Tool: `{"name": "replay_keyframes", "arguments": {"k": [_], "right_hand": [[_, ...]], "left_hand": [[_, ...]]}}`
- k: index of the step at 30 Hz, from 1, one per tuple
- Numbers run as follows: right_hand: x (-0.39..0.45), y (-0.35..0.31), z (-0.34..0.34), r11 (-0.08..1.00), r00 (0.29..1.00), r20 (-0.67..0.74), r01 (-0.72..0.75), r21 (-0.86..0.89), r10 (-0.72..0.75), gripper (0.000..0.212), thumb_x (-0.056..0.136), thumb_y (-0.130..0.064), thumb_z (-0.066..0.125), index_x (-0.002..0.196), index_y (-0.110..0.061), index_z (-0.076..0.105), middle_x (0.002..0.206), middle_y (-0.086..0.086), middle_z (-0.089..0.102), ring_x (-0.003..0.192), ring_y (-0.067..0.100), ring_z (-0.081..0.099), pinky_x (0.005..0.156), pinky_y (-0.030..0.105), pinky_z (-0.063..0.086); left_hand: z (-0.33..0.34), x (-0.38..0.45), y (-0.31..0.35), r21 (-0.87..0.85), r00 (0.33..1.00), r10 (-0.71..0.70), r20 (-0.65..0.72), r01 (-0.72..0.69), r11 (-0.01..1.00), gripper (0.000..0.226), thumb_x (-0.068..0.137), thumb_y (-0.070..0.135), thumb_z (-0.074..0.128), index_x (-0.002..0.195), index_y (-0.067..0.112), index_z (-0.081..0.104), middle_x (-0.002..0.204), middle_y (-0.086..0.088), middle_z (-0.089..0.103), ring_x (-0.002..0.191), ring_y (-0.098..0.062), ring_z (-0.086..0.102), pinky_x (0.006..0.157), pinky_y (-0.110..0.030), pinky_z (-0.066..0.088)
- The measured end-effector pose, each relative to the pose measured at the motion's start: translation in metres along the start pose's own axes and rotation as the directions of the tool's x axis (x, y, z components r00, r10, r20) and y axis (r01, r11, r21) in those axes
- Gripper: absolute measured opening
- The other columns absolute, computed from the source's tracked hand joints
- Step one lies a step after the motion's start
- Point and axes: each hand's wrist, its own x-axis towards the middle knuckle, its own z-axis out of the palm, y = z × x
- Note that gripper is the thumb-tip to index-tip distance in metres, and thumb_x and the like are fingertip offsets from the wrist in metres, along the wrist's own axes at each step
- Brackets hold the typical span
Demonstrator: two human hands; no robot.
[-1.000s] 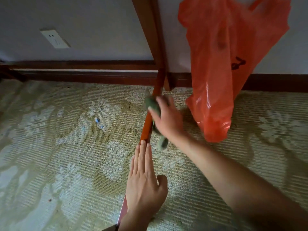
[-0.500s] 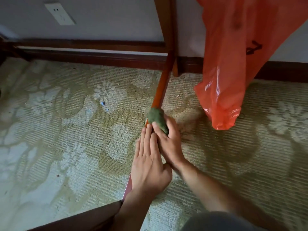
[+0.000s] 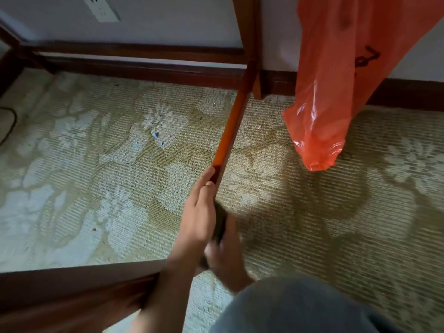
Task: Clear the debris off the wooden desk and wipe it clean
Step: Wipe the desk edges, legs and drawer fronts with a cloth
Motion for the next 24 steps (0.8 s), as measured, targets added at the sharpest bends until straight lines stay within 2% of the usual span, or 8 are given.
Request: {"name": "replay_keyframes", "arguments": {"k": [2, 4, 7, 11, 14, 17, 19, 24], "right_hand": [[-0.044, 0.001, 0.015, 0.991, 0.978, 0.184, -0.114, 0.065, 0.1, 0.037, 0.088, -0.024, 0.072, 0.115, -0.04, 0.054, 0.091, 0.007, 0.068, 0.08, 0.03, 0.068, 0.065, 0.057, 0.054], [-0.042, 0.008, 0.018, 0.976, 0.963, 0.206, -0.197, 0.092, 0.175, 0.039, 0.086, -0.019, 0.069, 0.116, -0.038, 0.053, 0.092, 0.007, 0.065, 0.081, 0.034, 0.065, 0.064, 0.058, 0.051], [0.007, 0.007, -0.006, 0.983, 0.983, 0.062, -0.177, 0.054, 0.174, 0.028, 0.088, -0.028, 0.055, 0.115, -0.033, 0.059, 0.106, -0.008, 0.064, 0.089, 0.009, 0.062, 0.072, 0.038, 0.049], [0.128, -0.002, -0.056, 0.95, 0.983, -0.181, -0.07, -0.305, 0.014, 0.045, 0.093, -0.053, 0.048, 0.116, -0.019, 0.066, 0.121, 0.002, 0.06, 0.082, 0.024, 0.065, 0.064, 0.031, 0.048], [0.221, -0.032, -0.086, 0.879, 0.98, -0.126, 0.075, -0.47, -0.151, 0.038, 0.098, -0.047, 0.048, 0.121, -0.019, 0.058, 0.122, 0.003, 0.058, 0.082, 0.024, 0.064, 0.062, 0.03, 0.039], [0.309, -0.057, -0.108, 0.681, 0.955, 0.077, 0.259, -0.685, -0.287, 0.044, 0.097, -0.039, 0.061, 0.137, -0.025, 0.048, 0.135, 0.001, 0.057, 0.1, 0.027, 0.067, 0.076, 0.039, 0.052], [0.361, -0.068, -0.113, 0.496, 0.935, 0.208, 0.332, -0.803, -0.288, 0.04, 0.097, -0.037, 0.064, 0.136, -0.028, 0.056, 0.14, 0.002, 0.053, 0.116, 0.035, 0.061, 0.087, 0.044, 0.053], [0.399, -0.07, -0.09, -0.03, 0.946, 0.321, 0.32, -0.947, -0.041, 0.039, 0.099, -0.046, 0.053, 0.128, -0.025, 0.07, 0.13, 0.004, 0.062, 0.131, 0.04, 0.038, 0.101, 0.05, 0.038]], "left_hand": [[-0.002, -0.001, -0.001, 0.171, 0.998, 0.059, -0.004, -0.058, 0.983, 0.044, 0.11, 0.03, 0.041, 0.153, 0.032, 0.046, 0.132, 0.011, 0.063, 0.102, 0.007, 0.06, 0.081, -0.01, 0.045], [-0.001, 0.003, -0.007, 0.378, 0.983, 0.18, 0.029, -0.177, 0.909, 0.051, 0.109, 0.024, 0.043, 0.16, 0.031, 0.036, 0.149, 0.005, 0.055, 0.114, -0.008, 0.063, 0.089, -0.027, 0.053], [0.005, 0.008, -0.016, 0.506, 0.977, 0.21, 0.045, -0.204, 0.838, 0.054, 0.111, 0.033, 0.036, 0.164, 0.032, 0.024, 0.169, 0.016, 0.024, 0.146, -0.009, 0.039, 0.111, -0.03, 0.041], [0.023, 0.013, -0.035, 0.63, 0.959, 0.281, 0.042, -0.244, 0.738, 0.064, 0.109, 0.05, 0.016, 0.167, 0.024, 0.006, 0.172, 0.01, 0.0, 0.158, -0.004, -0.002, 0.13, -0.033, 0.016], [0.033, 0.014, -0.043, 0.75, 0.952, 0.304, 0.021, -0.216, 0.625, 0.068, 0.108, 0.044, 0.021, 0.166, 0.017, -0.003, 0.173, 0.0, -0.006, 0.16, -0.015, -0.008, 0.131, -0.039, 0.01], [0.036, 0.013, -0.045, 0.796, 0.942, 0.334, 0.033, -0.227, 0.561, 0.078, 0.103, 0.041, 0.033, 0.165, 0.01, -0.003, 0.174, -0.007, -0.006, 0.161, -0.023, -0.006, 0.13, -0.044, 0.01], [0.037, 0.014, -0.046, 0.806, 0.943, 0.329, 0.045, -0.229, 0.546, 0.086, 0.099, 0.042, 0.042, 0.165, 0.007, 0.0, 0.174, -0.009, -0.005, 0.161, -0.026, -0.004, 0.128, -0.046, 0.011], [0.037, 0.015, -0.046, 0.796, 0.95, 0.309, 0.049, -0.224, 0.562, 0.094, 0.093, 0.049, 0.047, 0.165, 0.007, 0.004, 0.174, -0.009, -0.001, 0.161, -0.028, 0.0, 0.126, -0.047, 0.017]]}}
